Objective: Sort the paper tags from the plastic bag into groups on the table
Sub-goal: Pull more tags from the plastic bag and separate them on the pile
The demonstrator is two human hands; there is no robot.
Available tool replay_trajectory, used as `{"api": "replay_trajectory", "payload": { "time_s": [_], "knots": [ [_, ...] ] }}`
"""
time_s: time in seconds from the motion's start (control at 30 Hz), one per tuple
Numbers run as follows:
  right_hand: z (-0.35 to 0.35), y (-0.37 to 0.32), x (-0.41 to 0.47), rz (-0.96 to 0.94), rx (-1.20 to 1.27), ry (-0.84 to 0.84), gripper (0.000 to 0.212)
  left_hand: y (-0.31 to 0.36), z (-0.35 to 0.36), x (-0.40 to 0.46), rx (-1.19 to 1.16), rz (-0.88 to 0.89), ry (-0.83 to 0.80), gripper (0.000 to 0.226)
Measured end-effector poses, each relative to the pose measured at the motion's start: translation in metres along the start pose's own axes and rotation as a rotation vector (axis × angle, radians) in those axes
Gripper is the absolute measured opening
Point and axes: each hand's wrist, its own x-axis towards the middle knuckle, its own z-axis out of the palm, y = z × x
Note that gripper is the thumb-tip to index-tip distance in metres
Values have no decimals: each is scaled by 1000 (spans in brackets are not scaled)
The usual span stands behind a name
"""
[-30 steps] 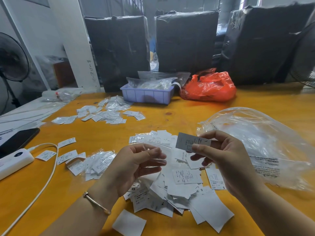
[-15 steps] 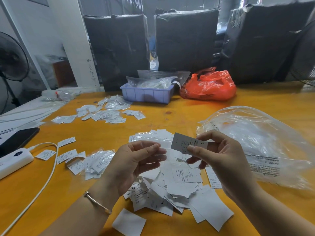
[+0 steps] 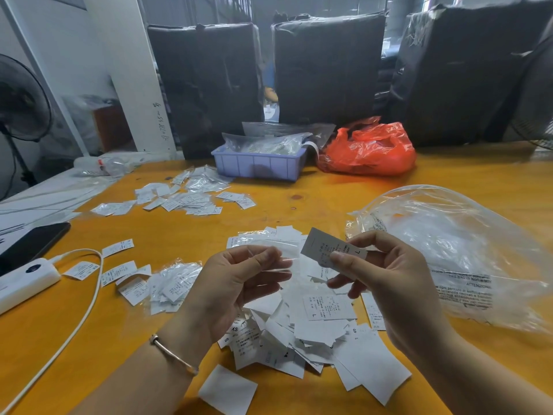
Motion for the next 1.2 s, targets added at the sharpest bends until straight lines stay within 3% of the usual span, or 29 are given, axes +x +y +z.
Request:
{"api": "replay_trajectory", "payload": {
  "time_s": [0.43, 0.7, 0.93, 1.1, 1.2],
  "knots": [
    [9, 9, -8, -119, -191, -115, 10, -1, 0, -1, 29, 1, -36, 19],
    [3, 8, -4, 15, -192, -225, 4, -1, -1, 0, 46, -1, -20, 16],
    [3, 9, -1, 57, -176, -271, 13, -4, 3, -3, 183, -26, -92, 21],
    [7, 9, -1, 18, -159, -230, 34, -6, 4, -2, 197, -19, -91, 21],
    [3, 9, 3, 14, -80, -189, 15, -3, 1, 0, 132, 5, -27, 20]
  ]
}}
